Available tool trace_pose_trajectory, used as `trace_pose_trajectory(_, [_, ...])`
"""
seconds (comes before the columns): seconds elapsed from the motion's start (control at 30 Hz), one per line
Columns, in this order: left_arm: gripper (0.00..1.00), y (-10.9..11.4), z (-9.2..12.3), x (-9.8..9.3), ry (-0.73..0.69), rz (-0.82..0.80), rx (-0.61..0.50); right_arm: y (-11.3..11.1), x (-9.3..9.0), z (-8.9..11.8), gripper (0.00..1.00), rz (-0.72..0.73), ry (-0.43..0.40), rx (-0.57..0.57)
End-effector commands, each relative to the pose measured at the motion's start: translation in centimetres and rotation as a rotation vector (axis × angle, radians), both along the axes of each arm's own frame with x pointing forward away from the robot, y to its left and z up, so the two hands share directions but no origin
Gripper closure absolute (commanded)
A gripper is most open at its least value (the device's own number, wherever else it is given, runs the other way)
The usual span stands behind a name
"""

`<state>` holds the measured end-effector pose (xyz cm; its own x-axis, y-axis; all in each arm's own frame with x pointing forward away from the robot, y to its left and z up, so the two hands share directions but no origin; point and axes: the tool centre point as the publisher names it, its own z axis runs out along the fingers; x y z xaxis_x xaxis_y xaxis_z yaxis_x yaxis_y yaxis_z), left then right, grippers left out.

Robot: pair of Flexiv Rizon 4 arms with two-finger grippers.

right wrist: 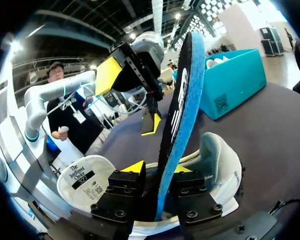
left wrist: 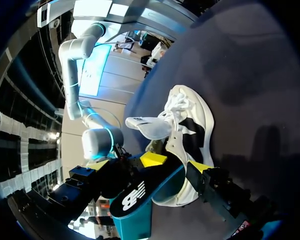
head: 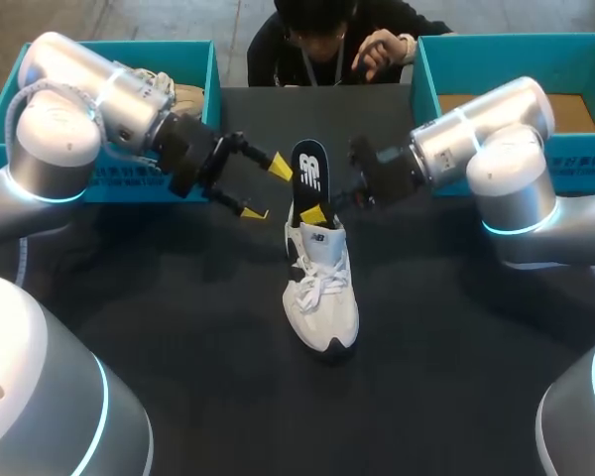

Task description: Take the shoe out of the shoebox, open the shoe tongue, remove and reinsert the insole, then place the shoe into the shoebox

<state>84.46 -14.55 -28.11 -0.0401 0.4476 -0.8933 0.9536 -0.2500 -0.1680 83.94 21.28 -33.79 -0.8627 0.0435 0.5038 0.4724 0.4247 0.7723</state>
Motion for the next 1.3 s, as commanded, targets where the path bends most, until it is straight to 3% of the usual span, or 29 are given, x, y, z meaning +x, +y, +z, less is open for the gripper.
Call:
trace_pose_trajectory(0.03, [0.00, 0.3, 0.1, -0.4, -0.006, 0.010, 0.003, -0.5, 0.3, 0.4, 0.72, 0.002, -0.002, -0.016])
trace_pose_trajectory(0.27, [0.00, 0.4, 0.2, -0.5, -0.010, 0.013, 0.001, -1.5, 0.4, 0.2, 0.77, -0.028, 0.004, -0.018])
trace_pose_trajectory(0.37, [0.00, 0.4, 0.2, -0.6, -0.009, 0.010, 0.004, -1.1, 0.5, -0.1, 1.00, -0.026, 0.012, -0.018])
trace_pose_trajectory(0.9, [0.00, 0.7, -0.3, 0.2, -0.010, 0.025, 0.014, -1.0, -1.9, -2.4, 1.00, -0.003, 0.113, -0.086])
trace_pose_trajectory(1.07, [0.00, 0.7, -0.8, 1.0, -0.012, 0.018, 0.037, -1.0, -1.8, -2.0, 1.00, -0.014, 0.096, -0.081])
trace_pose_trajectory(1.1, [0.00, 0.7, -0.9, 1.1, -0.011, 0.015, 0.043, -1.0, -1.7, -1.7, 0.91, -0.015, 0.090, -0.080])
trace_pose_trajectory(1.3, [0.00, 0.7, -1.1, 1.5, -0.007, 0.008, 0.056, -1.0, -0.7, -0.5, 0.78, -0.011, 0.042, -0.080])
